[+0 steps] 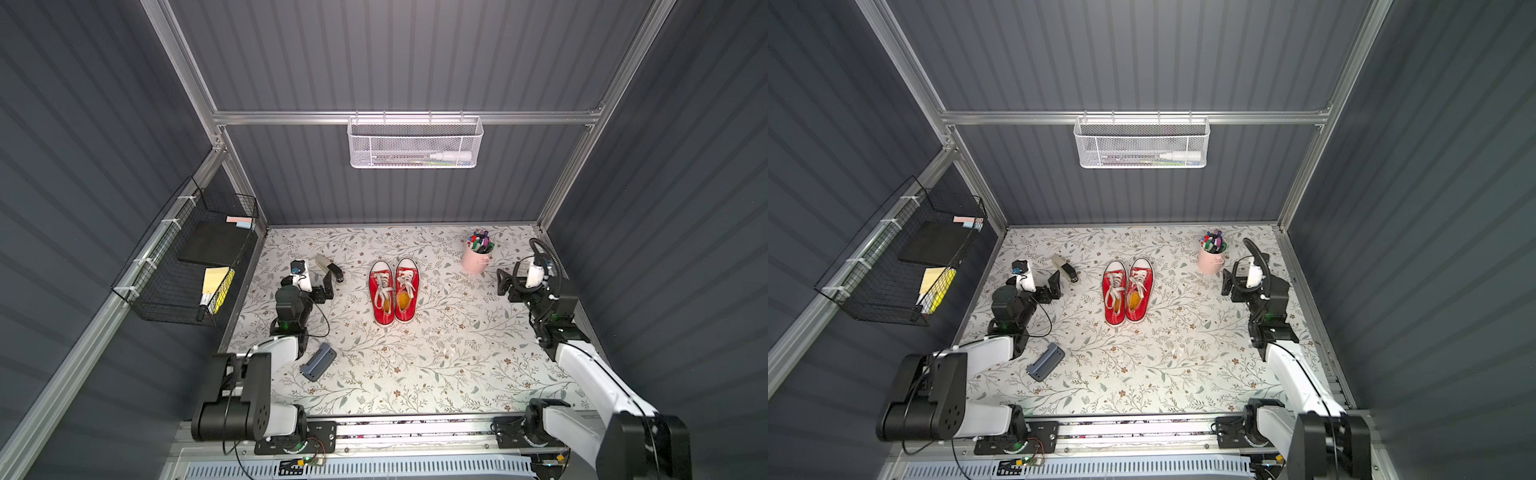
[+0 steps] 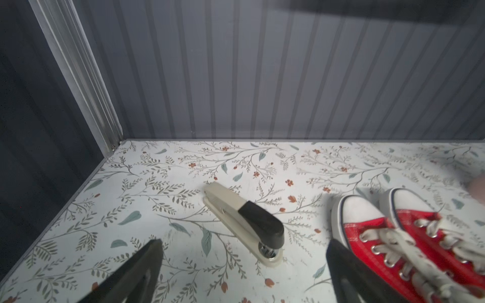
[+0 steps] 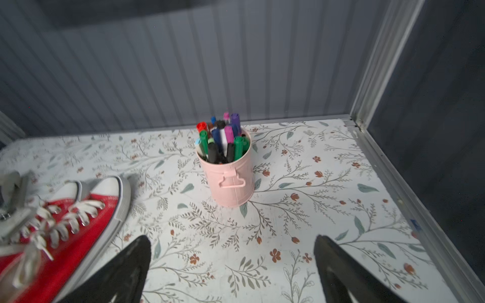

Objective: Remove the insole from the shoe
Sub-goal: Move the shoe to the center of the board.

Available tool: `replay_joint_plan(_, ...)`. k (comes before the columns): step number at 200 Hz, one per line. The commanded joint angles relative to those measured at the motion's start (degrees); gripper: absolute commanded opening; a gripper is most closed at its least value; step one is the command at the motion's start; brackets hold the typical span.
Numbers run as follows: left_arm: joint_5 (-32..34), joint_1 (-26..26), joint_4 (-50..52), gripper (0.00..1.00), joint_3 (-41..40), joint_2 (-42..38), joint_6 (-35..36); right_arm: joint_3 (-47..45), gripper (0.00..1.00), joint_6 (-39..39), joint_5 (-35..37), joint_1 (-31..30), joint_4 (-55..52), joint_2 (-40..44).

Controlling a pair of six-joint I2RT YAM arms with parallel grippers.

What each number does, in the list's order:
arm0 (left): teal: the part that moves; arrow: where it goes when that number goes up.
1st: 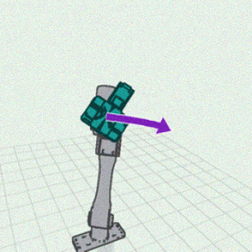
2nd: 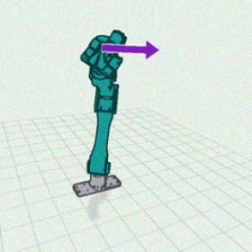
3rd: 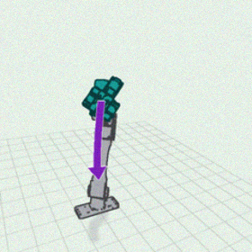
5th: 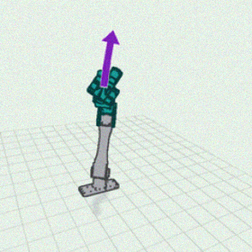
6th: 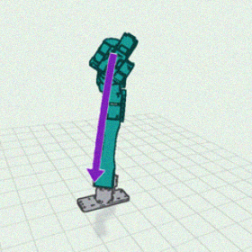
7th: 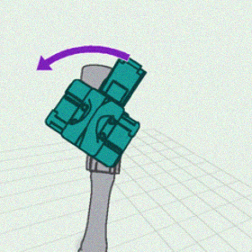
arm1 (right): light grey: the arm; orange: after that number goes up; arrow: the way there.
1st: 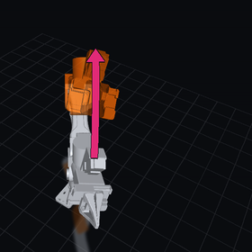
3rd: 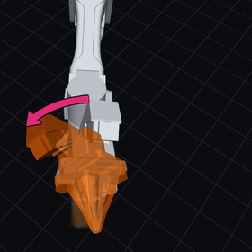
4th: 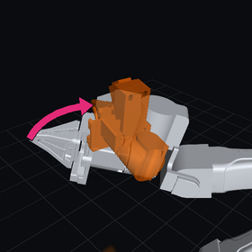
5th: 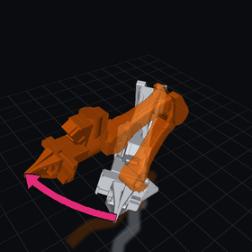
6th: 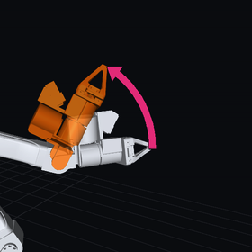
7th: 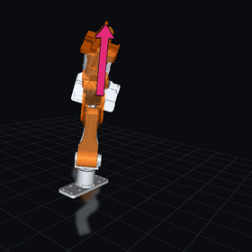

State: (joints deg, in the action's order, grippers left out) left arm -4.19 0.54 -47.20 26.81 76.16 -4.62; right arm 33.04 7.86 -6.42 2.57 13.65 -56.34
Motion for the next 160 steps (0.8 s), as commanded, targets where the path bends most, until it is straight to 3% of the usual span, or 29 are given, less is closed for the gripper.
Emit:
replay_joint_plan(1, 0.53, -0.21, 14.12, 1.00, 4.88, -3.25, -3.67, 3.68, 0.99, 11.01, 4.59, 0.32, -21.46, 2.95)
replay_joint_plan(18, -3.10, -0.39, 21.87, 1.00, 8.35, -4.80, -7.12, 5.11, 0.99, 13.64, -5.32, 0.32, -24.50, 2.67)
replay_joint_plan(31, -4.60, -1.29, 27.06, 1.00, 10.13, -6.03, -10.23, 6.07, 0.99, 20.00, -8.09, -1.16, -28.16, 1.90)
replay_joint_plan(46, -3.60, -4.00, 31.74, 1.00, 10.76, -8.11, -13.58, 6.81, 0.99, 23.45, -7.17, -5.57, -31.83, 1.73)
replay_joint_plan(58, -1.91, -7.38, 35.44, 1.00, 10.85, -9.84, -15.94, 7.59, 0.98, 23.38, -1.49, -13.62, -34.75, 2.18)
replay_joint_plan(76, 1.79, -12.75, 40.49, 0.99, 9.81, -12.54, -20.42, 8.82, 0.96, 21.97, 0.20, -22.29, -35.49, 0.86)
replay_joint_plan(113, 3.15, -16.02, 45.51, 0.99, 3.96, -17.64, -33.18, 19.89, 0.90, 25.95, 0.39, -33.25, -44.43, -14.20)
replay_joint_plan(160, 4.01, -16.71, 49.16, 0.99, 4.20, -19.12, -33.27, 36.60, 0.78, 25.57, -4.10, -38.26, -46.13, -36.18)
